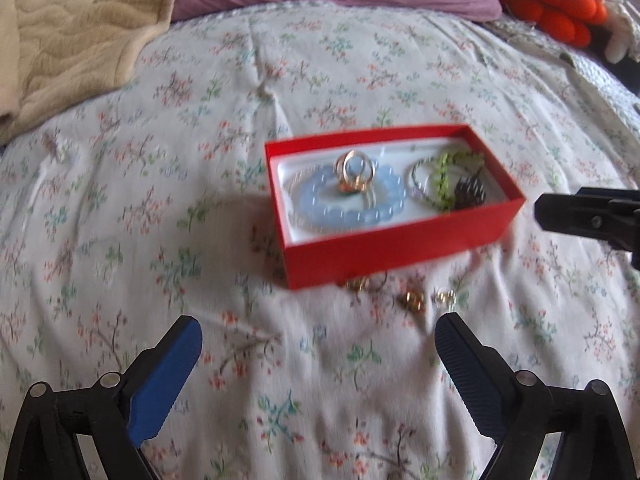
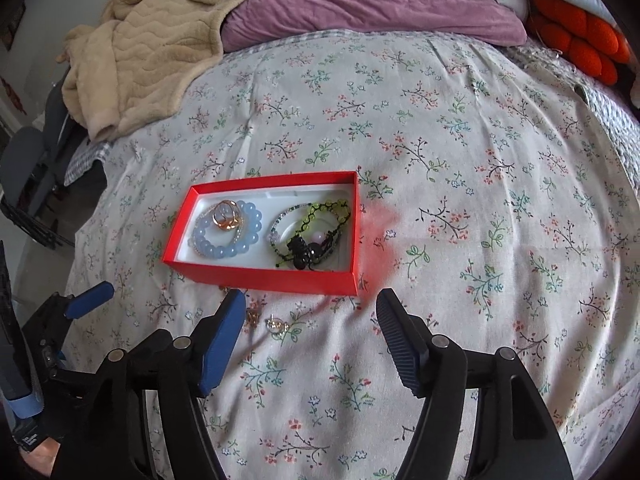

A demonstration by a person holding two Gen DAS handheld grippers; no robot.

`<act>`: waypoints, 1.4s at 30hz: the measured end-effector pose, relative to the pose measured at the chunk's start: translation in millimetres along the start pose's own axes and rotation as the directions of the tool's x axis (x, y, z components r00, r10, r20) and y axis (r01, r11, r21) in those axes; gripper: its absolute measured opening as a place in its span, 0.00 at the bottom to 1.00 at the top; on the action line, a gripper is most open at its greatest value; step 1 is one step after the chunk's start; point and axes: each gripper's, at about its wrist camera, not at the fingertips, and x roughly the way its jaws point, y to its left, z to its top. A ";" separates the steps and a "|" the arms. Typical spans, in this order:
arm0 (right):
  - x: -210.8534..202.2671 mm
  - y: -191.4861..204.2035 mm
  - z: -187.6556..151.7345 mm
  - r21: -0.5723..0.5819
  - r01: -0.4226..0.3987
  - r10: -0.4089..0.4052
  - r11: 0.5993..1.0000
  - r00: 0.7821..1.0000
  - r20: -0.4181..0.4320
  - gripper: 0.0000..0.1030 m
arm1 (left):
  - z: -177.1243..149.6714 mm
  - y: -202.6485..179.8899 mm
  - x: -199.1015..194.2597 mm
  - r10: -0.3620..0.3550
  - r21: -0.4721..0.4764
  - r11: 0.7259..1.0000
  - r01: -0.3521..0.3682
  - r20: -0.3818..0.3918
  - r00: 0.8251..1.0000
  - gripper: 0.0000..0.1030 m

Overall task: Organize jewelry
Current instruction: 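Withdraw both open grippers toward the gold earrings beside the box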

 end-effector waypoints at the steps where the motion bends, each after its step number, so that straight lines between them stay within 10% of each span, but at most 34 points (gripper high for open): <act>1: -1.2 0.6 -2.6 -0.007 0.007 -0.007 1.000 1.000 0.000 0.69 | -2.4 -0.1 -0.2 0.004 -0.001 1.000 -0.004 -0.006 1.000 0.94; 28: 40.9 10.3 -69.5 -0.127 0.074 -0.094 0.989 0.983 -0.160 0.74 | -57.4 5.8 48.2 0.037 -0.044 0.998 -0.042 -0.123 0.992 0.97; 42: 65.2 12.9 -98.8 -0.277 0.167 -0.201 0.946 0.974 -0.099 0.85 | -71.3 6.9 54.0 0.049 -0.023 0.998 -0.050 -0.038 0.998 1.00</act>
